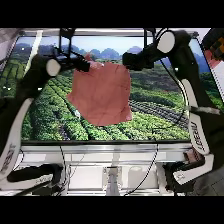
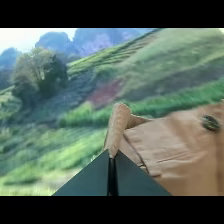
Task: Fold the clothes and pants, and hang the long-sleeved shirts on hangers.
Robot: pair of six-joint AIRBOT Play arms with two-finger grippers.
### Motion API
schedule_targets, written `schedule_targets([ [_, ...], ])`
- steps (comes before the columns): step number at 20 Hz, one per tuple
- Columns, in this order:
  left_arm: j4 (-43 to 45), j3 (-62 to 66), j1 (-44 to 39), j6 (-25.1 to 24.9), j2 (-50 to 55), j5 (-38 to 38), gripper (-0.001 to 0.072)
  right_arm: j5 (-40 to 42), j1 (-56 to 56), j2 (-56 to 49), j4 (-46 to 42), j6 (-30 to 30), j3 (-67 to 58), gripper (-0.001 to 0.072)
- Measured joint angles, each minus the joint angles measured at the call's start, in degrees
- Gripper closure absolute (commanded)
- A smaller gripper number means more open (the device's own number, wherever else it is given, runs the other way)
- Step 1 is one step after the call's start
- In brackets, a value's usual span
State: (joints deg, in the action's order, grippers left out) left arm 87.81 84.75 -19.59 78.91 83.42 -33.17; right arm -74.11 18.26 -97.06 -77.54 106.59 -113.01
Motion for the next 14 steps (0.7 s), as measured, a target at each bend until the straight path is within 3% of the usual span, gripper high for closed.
schedule_targets([
  [1,0.0,0.0,0.0,0.0,2.5,3.9,0.0676,1.6,-1.4,-1.5,-0.3,0.7,0.0,0.0702],
  [2,0.0,0.0,0.0,0.0,5.2,8.4,0.059,3.9,-2.8,-3.0,-0.3,1.3,0.0,0.0694],
  [3,0.0,0.0,0.0,0.0,7.5,13.1,0.0456,6.6,-3.9,-4.1,-0.3,1.9,0.0,0.063],
  [5,0.0,0.0,0.0,0.5,11.5,23.4,0.0432,14.0,-5.8,-5.6,-0.4,2.8,0.0,0.0325],
  [6,0.0,0.0,0.0,0.9,13.1,28.1,0.0431,17.6,-6.6,-6.2,-0.4,3.2,0.0,0.0234],
  [9,0.0,0.0,0.0,4.1,15.7,40.3,0.043,27.2,-7.8,-6.9,-0.3,3.8,-0.5,0.0222],
  [12,0.0,0.0,0.0,7.3,15.8,45.6,0.0447,31.8,-8.5,-7.1,-0.4,4.0,-1.1,0.0226],
  [13,0.0,0.0,0.0,8.0,15.3,45.6,0.056,31.6,-8.6,-7.1,-0.4,4.0,-1.2,0.0284],
  [14,0.0,0.0,0.0,8.4,14.4,44.8,0.0691,30.8,-8.9,-7.0,-0.6,3.7,-1.3,0.0477],
])
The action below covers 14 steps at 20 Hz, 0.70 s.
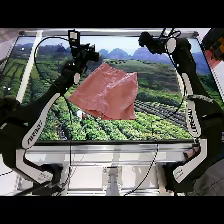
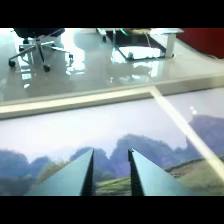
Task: Fold the clothes and pants, and hang the long-sleeved shirts on hangers.
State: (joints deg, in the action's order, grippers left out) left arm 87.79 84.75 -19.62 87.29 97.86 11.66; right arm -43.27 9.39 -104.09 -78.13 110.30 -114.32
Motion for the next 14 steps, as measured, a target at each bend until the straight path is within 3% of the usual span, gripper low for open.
schedule_targets([
  [1,0.0,0.0,0.0,0.4,-1.1,-2.1,0.069,-1.3,-0.3,0.1,0.0,-0.5,-0.1,0.0696],
  [5,0.0,0.0,0.9,1.1,-6.4,-17.0,0.0692,-10.6,-2.8,0.1,0.2,-4.1,-0.3,0.0706],
  [7,0.0,0.0,2.0,1.3,-8.6,-26.6,0.0693,-16.5,-4.6,0.1,2.4,-8.5,-0.3,0.0706],
  [10,-0.9,-1.7,4.7,1.7,-10.8,-39.5,0.0694,-26.0,-8.0,0.1,10.6,-17.7,0.3,0.0706],
  [14,-8.3,-11.0,11.0,1.2,-14.9,-47.3,0.0693,-36.1,-12.0,0.1,25.8,-27.5,4.9,0.0705],
])
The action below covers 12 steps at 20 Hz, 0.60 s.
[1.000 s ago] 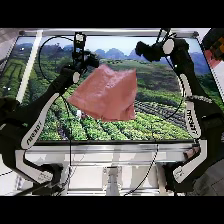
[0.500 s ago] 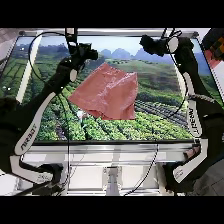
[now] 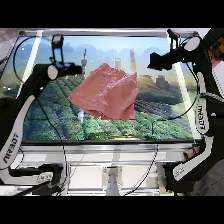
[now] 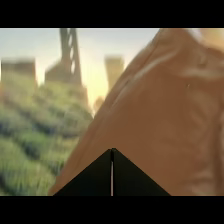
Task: Fold the clothes and pants, and hang the long-sleeved shirts on hangers.
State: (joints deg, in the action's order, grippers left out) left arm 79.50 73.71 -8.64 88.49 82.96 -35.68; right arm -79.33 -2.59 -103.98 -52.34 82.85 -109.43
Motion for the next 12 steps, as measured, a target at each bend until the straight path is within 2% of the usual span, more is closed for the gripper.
schedule_targets([
  [5,-14.4,-12.9,8.7,-3.0,-3.2,-7.6,0.0673,-5.0,-1.3,0.0,15.7,-6.6,7.6,0.0696],
  [6,-16.1,-14.5,9.8,-3.3,-3.4,-9.1,0.0548,-5.3,-1.1,0.0,17.3,-7.1,8.4,0.0655],
  [7,-17.4,-15.5,10.6,-3.4,-3.5,-9.7,0.0268,-5.6,-0.8,0.0,18.2,-7.4,9.0,0.0518],
  [8,-18.5,-16.3,11.2,-3.5,-3.5,-9.9,0.0221,-6.0,-0.6,0.0,18.9,-7.5,9.4,0.035],
  [9,-19.1,-16.9,11.6,-3.6,-3.5,-9.9,0.0222,-6.1,-0.3,0.0,19.2,-7.5,9.7,0.0251],
  [12,-20.3,-17.8,12.4,-3.9,-2.6,-7.5,0.0222,-6.1,0.7,0.0,19.7,-6.3,10.1,0.0249],
])
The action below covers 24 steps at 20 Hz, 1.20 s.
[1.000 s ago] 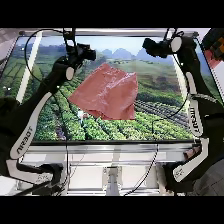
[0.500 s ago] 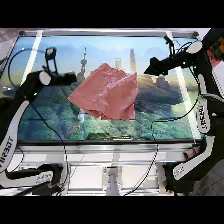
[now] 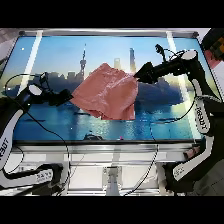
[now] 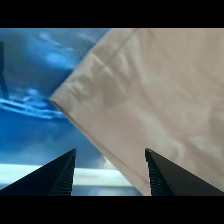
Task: Fold the clothes and pants, and hang the long-sleeved shirts on hangers.
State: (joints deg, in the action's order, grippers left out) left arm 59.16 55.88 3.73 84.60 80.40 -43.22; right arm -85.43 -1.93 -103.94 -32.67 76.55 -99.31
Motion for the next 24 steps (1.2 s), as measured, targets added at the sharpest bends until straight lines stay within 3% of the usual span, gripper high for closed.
schedule_targets([
  [7,-0.7,-0.5,0.4,0.0,3.6,9.4,0.0221,0.0,2.2,0.0,0.4,1.7,0.2,0.0249],
  [13,-1.2,-0.5,0.3,0.3,6.8,12.9,0.0238,-0.1,3.6,0.0,0.5,2.1,0.2,0.025],
  [15,-2.4,-0.5,0.0,0.2,7.6,13.6,0.0368,-0.1,3.8,0.0,0.5,2.1,0.2,0.025],
  [16,-2.6,-0.5,-0.2,0.1,7.9,13.6,0.0549,-0.1,3.9,0.0,0.5,2.1,0.2,0.025],
  [17,-2.9,-0.5,-0.4,0.1,8.1,13.3,0.0685,-0.1,3.9,0.0,0.5,2.1,0.2,0.0251],
  [22,-3.8,-0.5,-1.0,-1.8,8.2,10.1,0.0693,1.8,4.0,0.0,0.5,2.1,0.2,0.0282],
  [24,-3.8,-0.5,-1.1,-6.4,7.7,5.9,0.0693,3.2,4.0,0.0,0.5,2.1,0.2,0.0501],
])
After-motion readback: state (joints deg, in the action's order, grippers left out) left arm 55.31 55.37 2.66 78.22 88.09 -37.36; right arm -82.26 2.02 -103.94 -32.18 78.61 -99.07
